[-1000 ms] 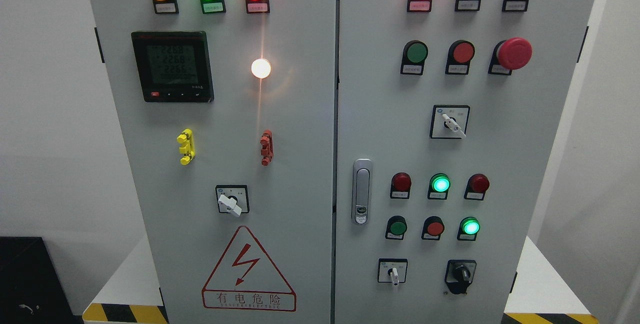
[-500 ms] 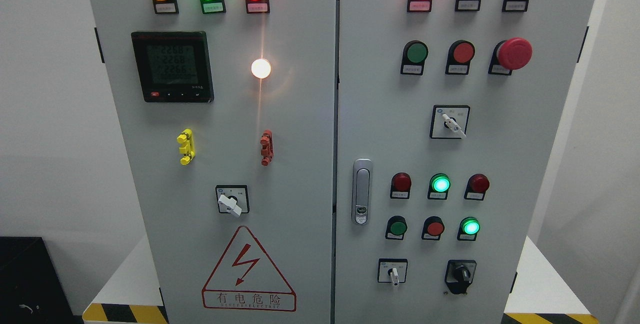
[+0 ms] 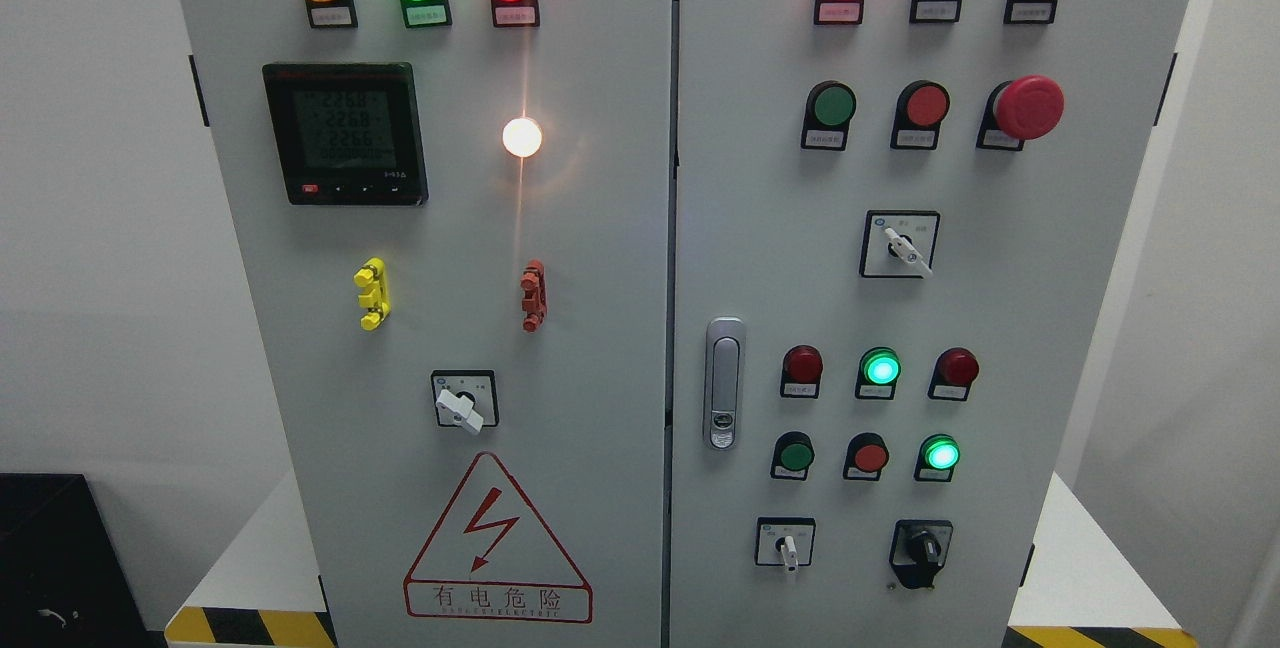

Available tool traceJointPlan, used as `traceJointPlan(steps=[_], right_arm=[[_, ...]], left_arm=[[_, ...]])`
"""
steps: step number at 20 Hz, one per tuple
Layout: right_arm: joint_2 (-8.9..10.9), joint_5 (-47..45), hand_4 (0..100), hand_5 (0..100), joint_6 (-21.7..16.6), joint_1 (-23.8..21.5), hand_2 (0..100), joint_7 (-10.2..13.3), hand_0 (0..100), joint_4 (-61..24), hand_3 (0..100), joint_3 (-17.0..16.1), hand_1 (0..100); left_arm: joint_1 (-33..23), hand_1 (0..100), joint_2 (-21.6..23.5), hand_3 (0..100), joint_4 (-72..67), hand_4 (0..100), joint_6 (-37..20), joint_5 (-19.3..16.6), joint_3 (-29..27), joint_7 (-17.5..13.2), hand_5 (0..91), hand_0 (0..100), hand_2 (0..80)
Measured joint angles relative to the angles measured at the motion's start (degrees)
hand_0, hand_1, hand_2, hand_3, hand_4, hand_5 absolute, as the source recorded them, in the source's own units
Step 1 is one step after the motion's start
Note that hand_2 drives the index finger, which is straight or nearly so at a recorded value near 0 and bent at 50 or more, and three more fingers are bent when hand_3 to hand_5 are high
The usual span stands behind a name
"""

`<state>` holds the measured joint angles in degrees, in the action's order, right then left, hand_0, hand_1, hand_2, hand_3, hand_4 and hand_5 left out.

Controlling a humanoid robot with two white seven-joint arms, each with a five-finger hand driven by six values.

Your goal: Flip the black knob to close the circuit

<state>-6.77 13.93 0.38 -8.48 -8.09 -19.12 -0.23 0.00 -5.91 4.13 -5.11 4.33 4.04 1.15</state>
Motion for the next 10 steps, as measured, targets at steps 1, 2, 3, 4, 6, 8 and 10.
traceJointPlan(steps=[1, 2, 3, 4, 6, 8, 10], right_arm=[[0.0, 1.78, 0, 0, 0.33, -0.11, 0, 0.0, 0, -1.23, 0, -0.63, 7], [0.0, 3.52, 0, 0, 0.61, -0.19, 0, 0.0, 0, -2.53, 0, -1.17, 7], [0.0, 4.76, 0, 0, 0.93, -0.25, 0, 0.0, 0, -3.87, 0, -1.66, 7], [0.0, 5.86, 0, 0, 1.15, -0.34, 0, 0.0, 0, -5.37, 0, -2.18, 7], [0.0, 8.26, 0, 0, 1.28, -0.4, 0, 0.0, 0, -8.0, 0, -2.9, 7], [-0.01, 10.88, 0, 0, 1.3, -0.46, 2, 0.0, 0, -11.03, 4, -3.62, 7], [-0.01, 13.36, 3, 0, 1.3, -0.49, 4, 0.06, 0, -14.01, 7, -4.15, 7]], left_arm=[[0.0, 56, 0.0, 0, 0.0, 0, 0.0, 0.0, 0.0, 0.0, 0.0, 12, 0.0], [0.0, 56, 0.0, 0, 0.0, 0, 0.0, 0.0, 0.0, 0.0, 0.0, 12, 0.0], [0.0, 56, 0.0, 0, 0.0, 0, 0.0, -0.01, 0.0, 0.0, 0.0, 12, 0.0], [0.0, 56, 0.0, 0, 0.0, 0, 0.0, -0.01, 0.0, 0.0, 0.0, 12, 0.0], [0.0, 56, 0.0, 0, 0.0, 0, 0.0, -0.02, 0.0, 0.0, 0.0, 12, 0.0], [0.0, 56, 0.01, 0, 0.0, 0, 0.0, -0.02, 0.0, 0.0, 0.0, 12, 0.0], [0.0, 56, 0.01, 0, 0.0, 0, 0.0, -0.02, 0.0, 0.0, 0.0, 12, 0.0]])
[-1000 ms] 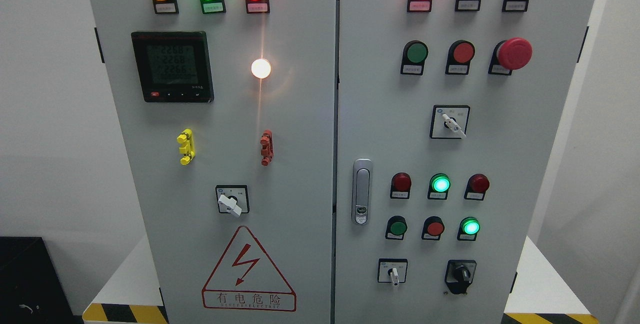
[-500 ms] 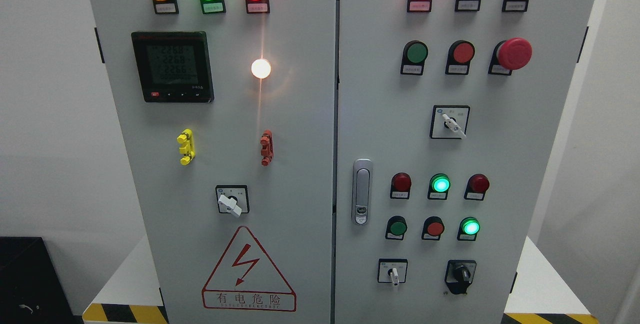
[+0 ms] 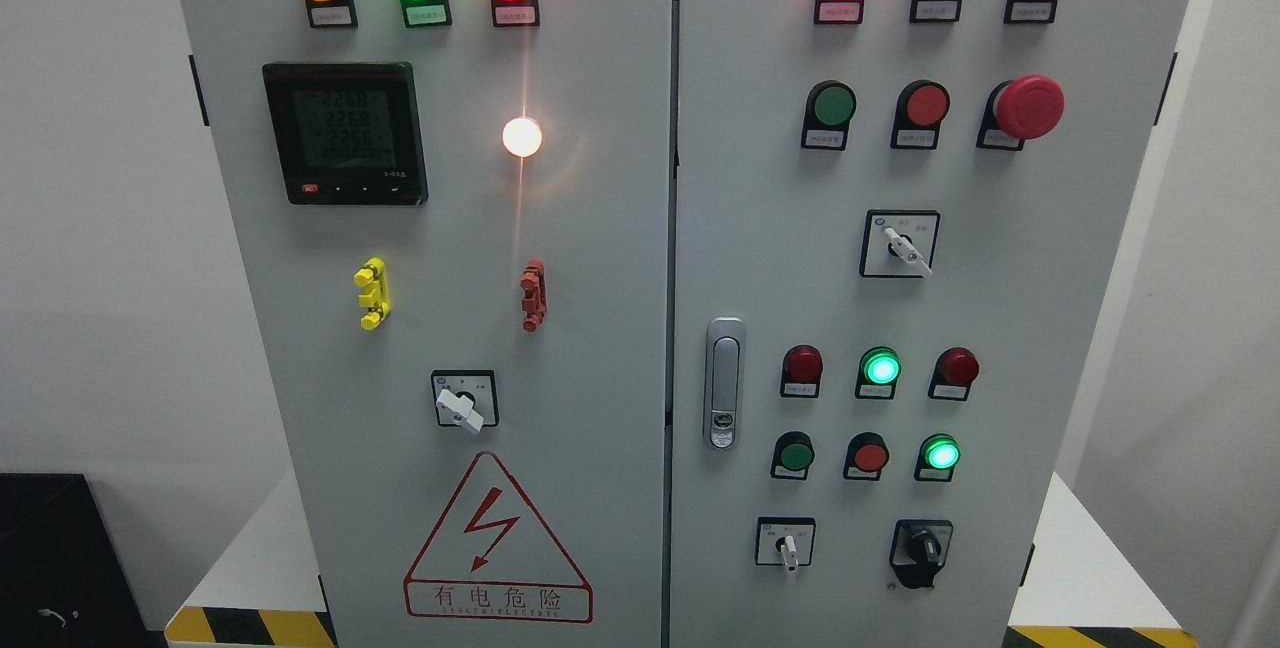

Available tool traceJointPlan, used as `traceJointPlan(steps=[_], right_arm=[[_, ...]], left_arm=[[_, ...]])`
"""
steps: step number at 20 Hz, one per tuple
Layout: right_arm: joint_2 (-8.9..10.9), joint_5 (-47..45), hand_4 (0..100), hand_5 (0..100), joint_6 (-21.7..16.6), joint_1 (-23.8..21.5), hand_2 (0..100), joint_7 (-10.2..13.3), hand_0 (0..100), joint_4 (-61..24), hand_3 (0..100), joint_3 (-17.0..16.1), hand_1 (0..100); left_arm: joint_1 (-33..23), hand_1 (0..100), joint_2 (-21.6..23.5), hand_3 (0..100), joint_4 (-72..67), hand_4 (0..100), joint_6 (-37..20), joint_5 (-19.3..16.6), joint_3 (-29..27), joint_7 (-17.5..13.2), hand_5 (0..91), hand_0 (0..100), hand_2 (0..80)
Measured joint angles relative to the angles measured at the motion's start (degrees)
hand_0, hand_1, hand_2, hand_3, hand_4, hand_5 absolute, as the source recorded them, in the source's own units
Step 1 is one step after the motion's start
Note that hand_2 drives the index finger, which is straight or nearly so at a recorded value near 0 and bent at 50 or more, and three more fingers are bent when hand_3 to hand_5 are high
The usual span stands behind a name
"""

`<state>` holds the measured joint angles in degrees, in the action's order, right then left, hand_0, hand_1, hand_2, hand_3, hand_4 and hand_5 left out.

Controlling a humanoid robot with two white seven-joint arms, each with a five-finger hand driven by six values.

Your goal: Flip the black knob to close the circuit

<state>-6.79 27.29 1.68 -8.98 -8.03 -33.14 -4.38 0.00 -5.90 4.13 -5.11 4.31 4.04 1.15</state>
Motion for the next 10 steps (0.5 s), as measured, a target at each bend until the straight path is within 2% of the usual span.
traceJointPlan(steps=[3, 5, 7, 8, 10], right_arm=[[-0.01, 3.73, 14, 0, -0.13, -0.04, 11, 0.24, 0, -4.96, 15, -0.41, 6], [-0.02, 6.65, 24, 6, -0.32, -0.08, 17, 0.28, 0, -8.44, 23, -0.44, 6], [-0.03, 9.94, 36, 18, -0.36, -0.12, 26, 0.37, 0, -11.86, 35, -0.46, 6], [-0.04, 11.7, 37, 21, -0.37, -0.12, 27, 0.4, 0, -13.74, 38, -0.46, 6], [-0.05, 15.15, 45, 34, -0.37, -0.13, 36, 0.66, 0, -17.22, 52, -0.46, 5]], left_arm=[[0.0, 56, 0.0, 0, 0.0, 0, 0.0, 0.0, 0.0, 0.0, 0.0, 12, 0.0], [0.0, 56, 0.0, 0, 0.0, 0, 0.0, 0.01, 0.0, 0.0, 0.0, 12, 0.0], [0.0, 56, 0.0, 0, 0.0, 0, 0.0, 0.01, 0.0, 0.0, 0.0, 12, 0.0], [0.0, 56, 0.0, 0, 0.0, 0, 0.0, 0.01, 0.0, 0.0, 0.0, 12, 0.0], [0.0, 56, 0.0, 0, 0.0, 0, 0.0, 0.02, 0.0, -0.01, 0.0, 12, 0.0]])
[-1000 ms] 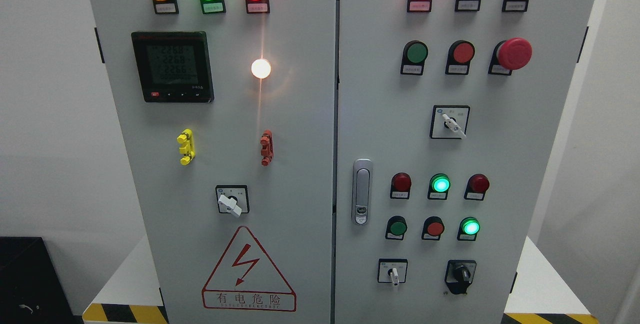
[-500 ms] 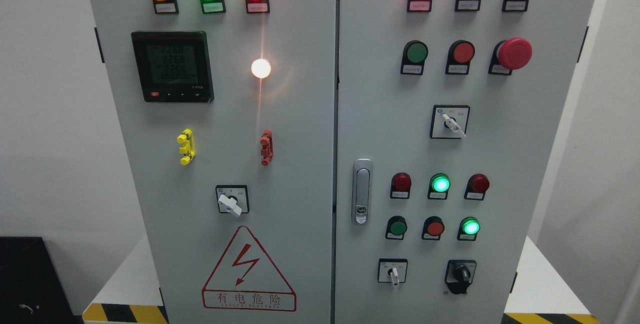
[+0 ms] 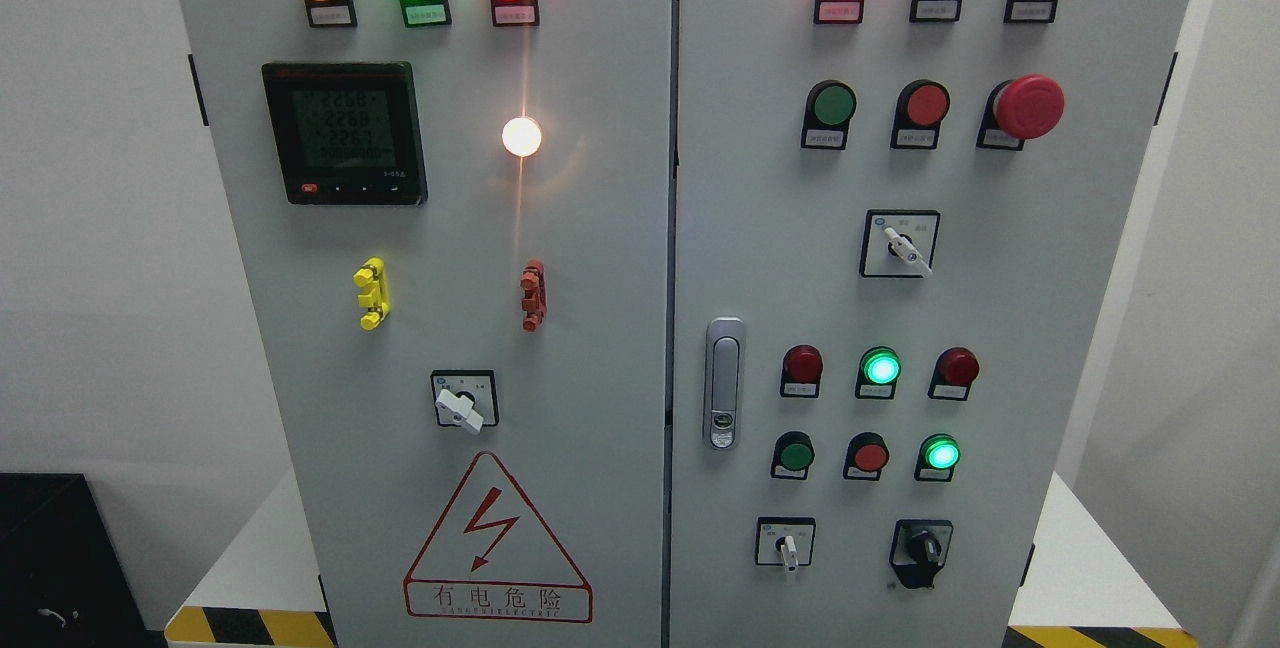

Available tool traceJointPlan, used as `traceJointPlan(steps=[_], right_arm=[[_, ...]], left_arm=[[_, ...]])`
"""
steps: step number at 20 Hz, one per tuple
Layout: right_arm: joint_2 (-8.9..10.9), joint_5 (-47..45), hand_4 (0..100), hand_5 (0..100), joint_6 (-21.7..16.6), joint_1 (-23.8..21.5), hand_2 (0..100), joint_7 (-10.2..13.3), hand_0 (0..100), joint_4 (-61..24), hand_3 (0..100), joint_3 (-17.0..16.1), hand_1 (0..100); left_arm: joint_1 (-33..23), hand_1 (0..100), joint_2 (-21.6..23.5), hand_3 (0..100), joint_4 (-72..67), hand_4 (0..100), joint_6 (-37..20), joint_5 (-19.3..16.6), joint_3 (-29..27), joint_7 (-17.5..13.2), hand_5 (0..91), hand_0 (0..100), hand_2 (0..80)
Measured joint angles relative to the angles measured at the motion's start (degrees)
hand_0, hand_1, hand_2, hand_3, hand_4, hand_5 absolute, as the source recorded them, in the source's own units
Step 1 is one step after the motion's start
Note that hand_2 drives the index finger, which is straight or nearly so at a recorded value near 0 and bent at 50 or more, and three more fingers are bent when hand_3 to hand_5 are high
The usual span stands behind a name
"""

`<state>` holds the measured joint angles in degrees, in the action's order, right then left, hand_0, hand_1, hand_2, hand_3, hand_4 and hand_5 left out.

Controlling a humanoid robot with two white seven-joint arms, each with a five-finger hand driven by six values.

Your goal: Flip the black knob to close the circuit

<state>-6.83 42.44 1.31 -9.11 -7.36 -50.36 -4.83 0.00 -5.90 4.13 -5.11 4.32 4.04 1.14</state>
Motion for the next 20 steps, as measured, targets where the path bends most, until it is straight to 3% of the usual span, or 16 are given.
traceJointPlan(steps=[6, 20], right_arm=[[-0.01, 10.24, 63, 51, 0.2, -0.03, 54, 2.48, 0, -10.24, 73, -0.09, 0], [-0.07, 24.2, 91, 89, 1.64, 0.07, 84, 2.84, 0, -33.01, 100, -1.92, 0]], left_arm=[[0.0, 56, 0.0, 0, 0.0, 0, 0.0, 0.0, 0.0, 0.0, 0.0, 12, 0.0], [0.0, 56, 0.0, 0, 0.0, 0, 0.0, 0.0, 0.0, -0.01, 0.0, 12, 0.0]])
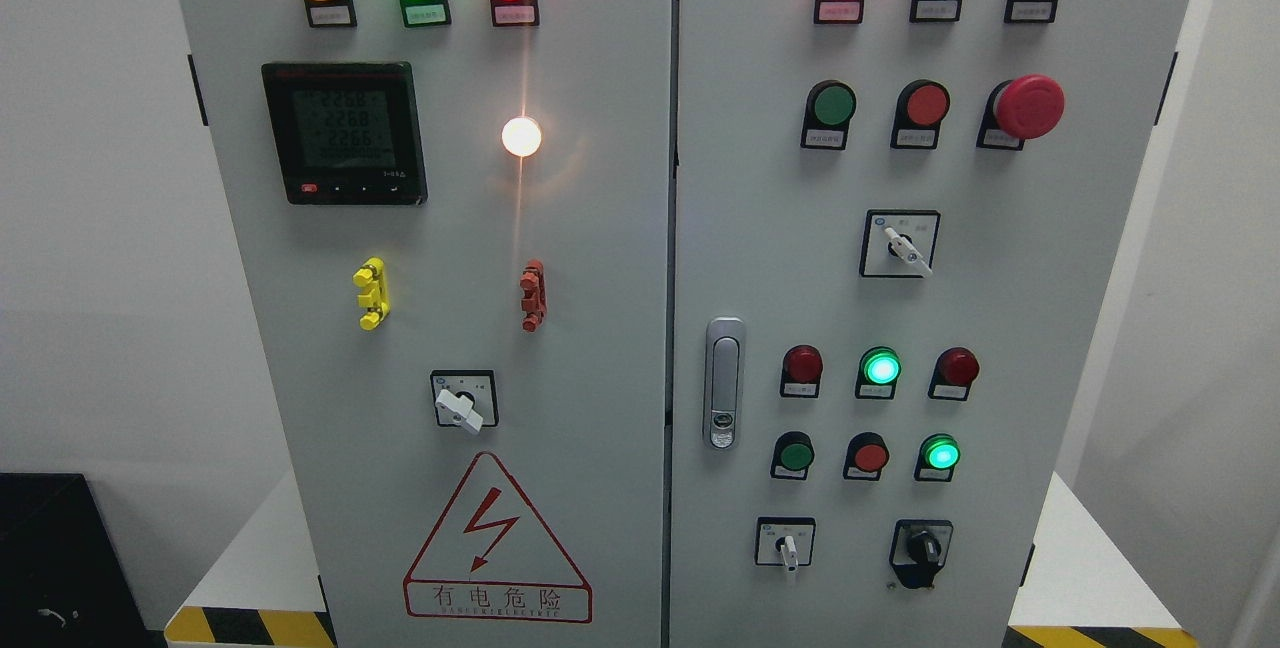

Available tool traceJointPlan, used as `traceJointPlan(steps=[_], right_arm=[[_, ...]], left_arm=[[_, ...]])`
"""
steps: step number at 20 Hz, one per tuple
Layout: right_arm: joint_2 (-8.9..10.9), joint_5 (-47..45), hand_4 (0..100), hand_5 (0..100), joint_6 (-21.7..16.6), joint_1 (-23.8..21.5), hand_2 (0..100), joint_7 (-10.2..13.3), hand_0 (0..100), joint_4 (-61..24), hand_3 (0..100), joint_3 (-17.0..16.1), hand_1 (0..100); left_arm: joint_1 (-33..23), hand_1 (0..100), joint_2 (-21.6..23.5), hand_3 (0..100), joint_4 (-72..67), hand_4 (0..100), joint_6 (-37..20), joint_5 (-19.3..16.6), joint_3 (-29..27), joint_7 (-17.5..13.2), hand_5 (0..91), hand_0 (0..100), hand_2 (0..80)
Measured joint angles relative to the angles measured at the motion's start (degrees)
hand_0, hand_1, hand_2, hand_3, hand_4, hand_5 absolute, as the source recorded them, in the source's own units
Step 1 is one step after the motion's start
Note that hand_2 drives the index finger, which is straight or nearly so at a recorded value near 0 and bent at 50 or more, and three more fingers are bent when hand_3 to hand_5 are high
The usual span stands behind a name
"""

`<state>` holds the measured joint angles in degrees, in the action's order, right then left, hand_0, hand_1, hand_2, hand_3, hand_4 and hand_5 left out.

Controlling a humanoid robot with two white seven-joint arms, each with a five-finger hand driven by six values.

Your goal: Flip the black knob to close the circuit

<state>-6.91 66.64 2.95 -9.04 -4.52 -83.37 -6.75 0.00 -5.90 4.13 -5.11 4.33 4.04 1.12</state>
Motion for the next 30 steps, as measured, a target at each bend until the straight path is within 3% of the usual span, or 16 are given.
traceJointPlan(steps=[17, 30], right_arm=[[-0.23, 6.97, 99, 100, 2.83, 7.42, 93, 0.71, 0, -13.57, 100, -0.77, 0], [-0.53, 9.7, 100, 100, 5.93, 13.92, 94, -2.07, 0, -16.42, 100, -0.82, 0]], left_arm=[[0.0, 56, 0.0, 0, 0.0, 0, 0.0, -0.01, 0.0, 0.0, 0.0, 12, 0.0], [0.0, 56, 0.0, 0, 0.0, 0, 0.0, -0.01, 0.0, -0.01, 0.0, 12, 0.0]])
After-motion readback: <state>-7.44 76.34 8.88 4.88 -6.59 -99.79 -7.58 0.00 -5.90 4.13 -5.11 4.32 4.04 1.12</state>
